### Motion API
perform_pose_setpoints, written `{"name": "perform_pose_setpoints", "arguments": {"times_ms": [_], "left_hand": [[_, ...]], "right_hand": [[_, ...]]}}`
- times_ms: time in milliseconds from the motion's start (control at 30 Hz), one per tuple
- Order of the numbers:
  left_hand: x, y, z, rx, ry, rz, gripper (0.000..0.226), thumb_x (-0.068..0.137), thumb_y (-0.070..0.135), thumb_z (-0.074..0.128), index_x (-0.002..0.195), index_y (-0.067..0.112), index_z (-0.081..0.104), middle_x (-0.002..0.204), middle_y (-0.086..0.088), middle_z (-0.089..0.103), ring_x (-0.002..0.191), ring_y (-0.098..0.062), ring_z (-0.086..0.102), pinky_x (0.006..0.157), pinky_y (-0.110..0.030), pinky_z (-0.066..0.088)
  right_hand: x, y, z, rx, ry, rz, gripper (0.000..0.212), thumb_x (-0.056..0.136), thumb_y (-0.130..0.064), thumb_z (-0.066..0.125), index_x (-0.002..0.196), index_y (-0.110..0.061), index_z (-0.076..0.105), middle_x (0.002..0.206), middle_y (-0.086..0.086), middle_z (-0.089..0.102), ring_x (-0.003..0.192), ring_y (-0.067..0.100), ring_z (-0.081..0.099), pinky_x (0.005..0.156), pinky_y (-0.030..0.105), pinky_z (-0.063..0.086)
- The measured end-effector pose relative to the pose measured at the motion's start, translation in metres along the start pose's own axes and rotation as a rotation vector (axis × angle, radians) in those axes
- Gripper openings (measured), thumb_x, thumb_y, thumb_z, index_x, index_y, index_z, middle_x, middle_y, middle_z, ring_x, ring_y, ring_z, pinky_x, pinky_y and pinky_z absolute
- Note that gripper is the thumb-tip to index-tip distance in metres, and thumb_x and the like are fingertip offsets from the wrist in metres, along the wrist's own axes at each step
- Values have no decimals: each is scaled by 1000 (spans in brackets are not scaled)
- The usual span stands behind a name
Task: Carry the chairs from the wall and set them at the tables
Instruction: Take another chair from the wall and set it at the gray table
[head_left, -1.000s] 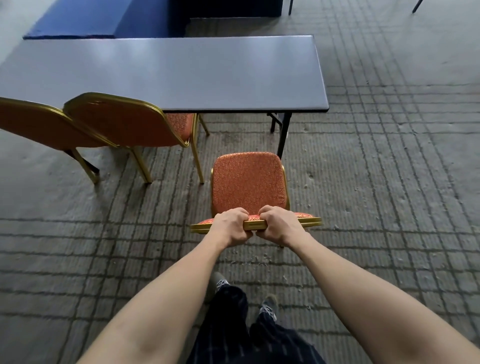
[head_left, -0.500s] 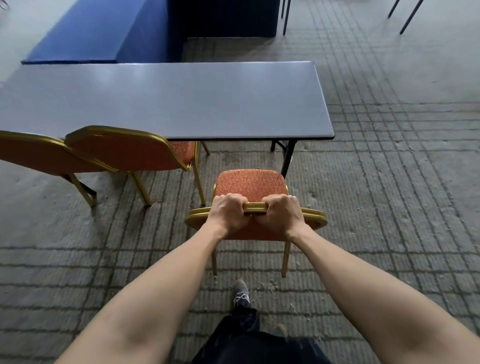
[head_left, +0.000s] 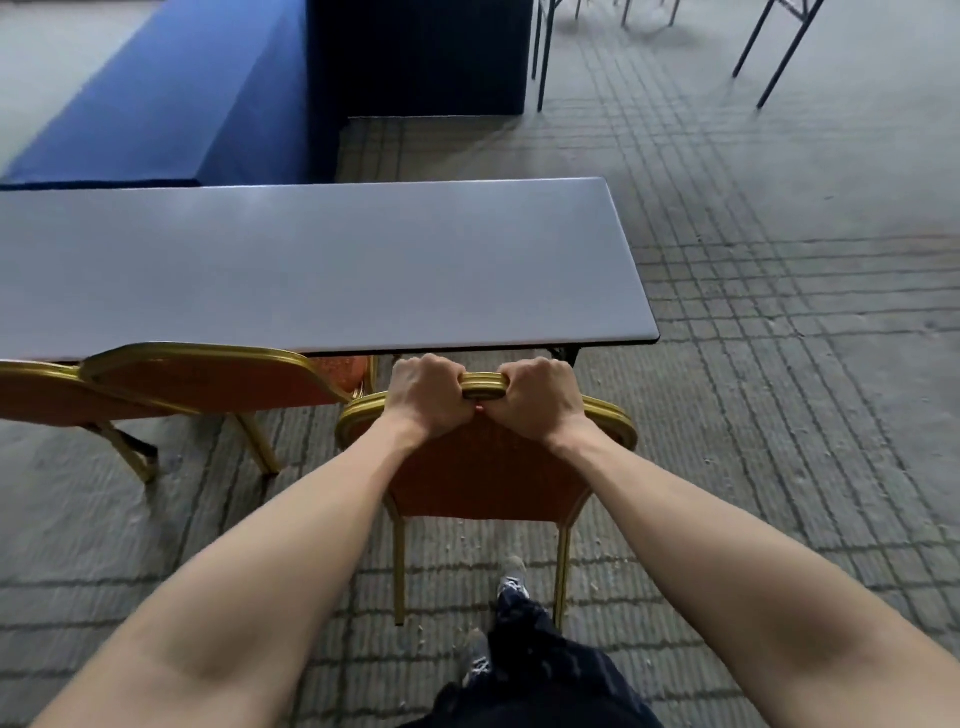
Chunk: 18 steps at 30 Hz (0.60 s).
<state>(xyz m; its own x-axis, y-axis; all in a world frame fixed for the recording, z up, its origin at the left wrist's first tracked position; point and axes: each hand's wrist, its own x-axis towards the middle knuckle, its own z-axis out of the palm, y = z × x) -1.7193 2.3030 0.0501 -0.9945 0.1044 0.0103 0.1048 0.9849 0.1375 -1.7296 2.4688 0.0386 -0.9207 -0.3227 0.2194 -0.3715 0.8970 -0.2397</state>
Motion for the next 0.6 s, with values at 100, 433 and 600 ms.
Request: {"name": "perform_pose_setpoints", "arguments": {"times_ms": [100, 433, 600], "left_hand": [[37, -7, -12, -25, 22, -25, 17, 74, 36, 63, 73, 19, 68, 75, -4, 72, 75, -27, 68, 68, -30, 45], [107, -45, -34, -30, 9, -60, 23, 79, 36, 59, 63, 21, 55, 65, -1, 66, 62, -25, 62, 59, -26, 36], [144, -73, -44, -54, 29, -40, 25, 80, 32, 57, 60, 19, 53, 61, -1, 63, 57, -25, 59, 58, -27, 36]], "right_hand": [[43, 10, -6, -4, -1, -27, 35, 71, -51, 70, 65, -16, 67, 67, 5, 70, 67, 30, 67, 59, 29, 37], [134, 9, 8, 83, 77, -92, 38, 67, -51, 59, 53, -15, 59, 52, 6, 63, 50, 31, 61, 52, 27, 36], [182, 2, 17, 56, 105, -103, 39, 70, -52, 61, 55, -16, 59, 53, 4, 63, 50, 29, 61, 53, 25, 33]]}}
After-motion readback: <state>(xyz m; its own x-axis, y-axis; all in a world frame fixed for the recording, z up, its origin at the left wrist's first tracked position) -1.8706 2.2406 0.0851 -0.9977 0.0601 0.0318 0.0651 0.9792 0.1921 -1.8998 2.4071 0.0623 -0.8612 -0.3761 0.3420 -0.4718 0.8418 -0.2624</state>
